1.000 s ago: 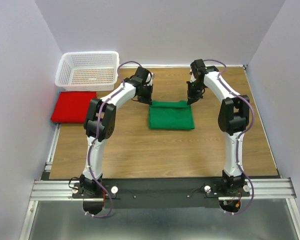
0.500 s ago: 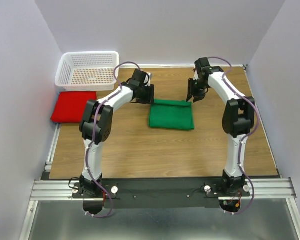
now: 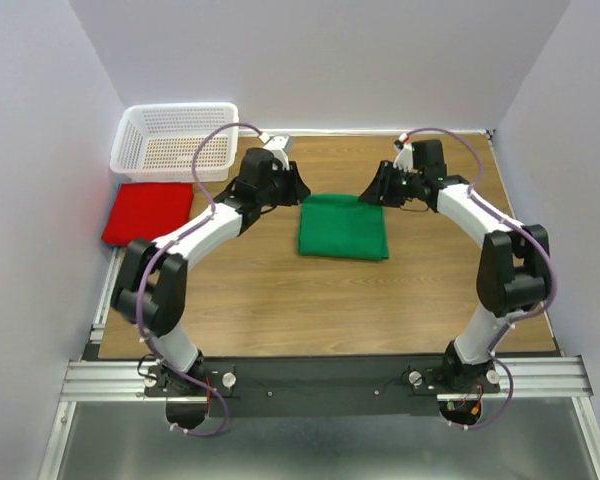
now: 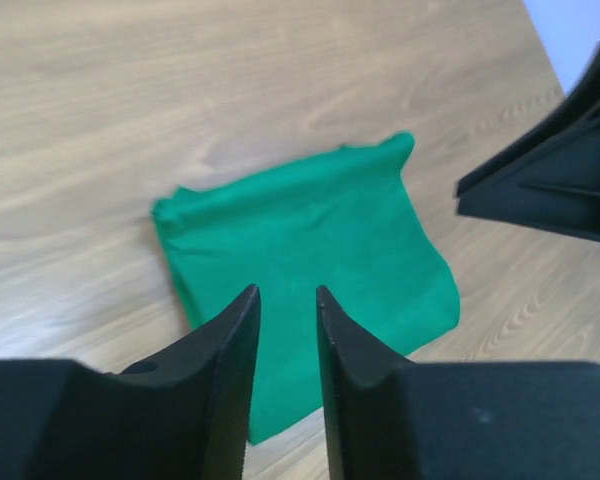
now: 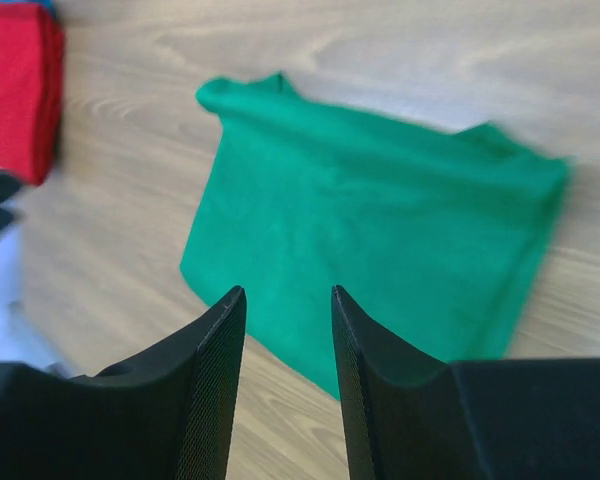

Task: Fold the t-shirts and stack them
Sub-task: Fold the tshirt, then neatly place the folded tshirt to the corner

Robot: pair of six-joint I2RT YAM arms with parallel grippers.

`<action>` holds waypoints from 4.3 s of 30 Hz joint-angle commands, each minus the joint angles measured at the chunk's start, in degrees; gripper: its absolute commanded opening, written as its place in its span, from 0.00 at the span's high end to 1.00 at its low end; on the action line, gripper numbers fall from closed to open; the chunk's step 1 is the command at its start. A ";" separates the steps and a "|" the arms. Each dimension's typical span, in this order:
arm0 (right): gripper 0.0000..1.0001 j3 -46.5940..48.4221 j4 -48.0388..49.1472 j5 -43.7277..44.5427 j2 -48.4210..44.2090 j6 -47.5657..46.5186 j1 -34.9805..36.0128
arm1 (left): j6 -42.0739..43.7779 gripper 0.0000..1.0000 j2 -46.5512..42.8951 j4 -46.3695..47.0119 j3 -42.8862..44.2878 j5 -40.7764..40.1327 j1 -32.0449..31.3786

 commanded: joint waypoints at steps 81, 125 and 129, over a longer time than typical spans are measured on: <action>0.36 -34.18 75.06 -19.42 25.11 45.33 9.26 | -7.15 0.48 -32.50 3.09 -25.27 -20.98 2.88; 0.62 14.69 -17.31 54.73 27.93 -0.64 42.21 | 3.50 0.17 -26.46 -8.00 -21.76 -17.92 16.51; 0.97 15.31 -19.68 56.77 28.03 -0.82 43.01 | 2.63 0.17 -24.53 -7.56 -21.93 -14.23 16.51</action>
